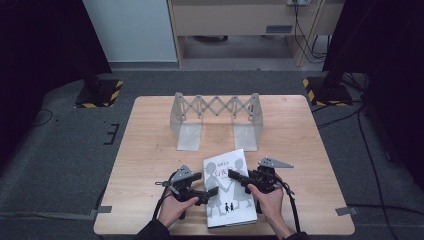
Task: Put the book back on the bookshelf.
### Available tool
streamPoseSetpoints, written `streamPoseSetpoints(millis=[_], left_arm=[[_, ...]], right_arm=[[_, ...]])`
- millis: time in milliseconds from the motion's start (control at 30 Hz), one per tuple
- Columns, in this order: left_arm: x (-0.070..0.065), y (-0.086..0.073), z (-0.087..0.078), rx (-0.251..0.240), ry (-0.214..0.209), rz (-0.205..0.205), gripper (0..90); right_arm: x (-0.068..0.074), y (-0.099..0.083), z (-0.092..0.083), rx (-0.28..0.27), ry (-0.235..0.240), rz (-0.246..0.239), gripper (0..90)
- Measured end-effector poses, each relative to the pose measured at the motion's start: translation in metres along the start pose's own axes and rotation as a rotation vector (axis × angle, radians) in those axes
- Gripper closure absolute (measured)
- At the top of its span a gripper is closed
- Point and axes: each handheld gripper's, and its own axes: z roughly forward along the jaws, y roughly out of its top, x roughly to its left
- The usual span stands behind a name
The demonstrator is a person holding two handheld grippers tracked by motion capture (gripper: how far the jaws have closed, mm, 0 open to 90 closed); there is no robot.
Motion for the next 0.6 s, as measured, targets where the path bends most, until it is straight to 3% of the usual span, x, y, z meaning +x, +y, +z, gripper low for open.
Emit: streamPoseSetpoints(millis=[333,500,600], left_arm=[[-0.0029,0.0013,0.0003,-0.003,-0.015,-0.002,0.0],[0.0015,-0.0014,0.0004,0.007,-0.065,-0.085,0.0],[0.0024,-0.0012,-0.0007,0.01,-0.082,-0.091,0.0]], right_arm=[[0.0046,0.003,-0.0056,-0.027,0.026,0.002,72.5],[0.0055,0.0036,-0.0085,-0.048,0.034,0.002,74.8],[0.0077,0.0053,-0.0101,-0.055,0.053,-0.025,75.1]])
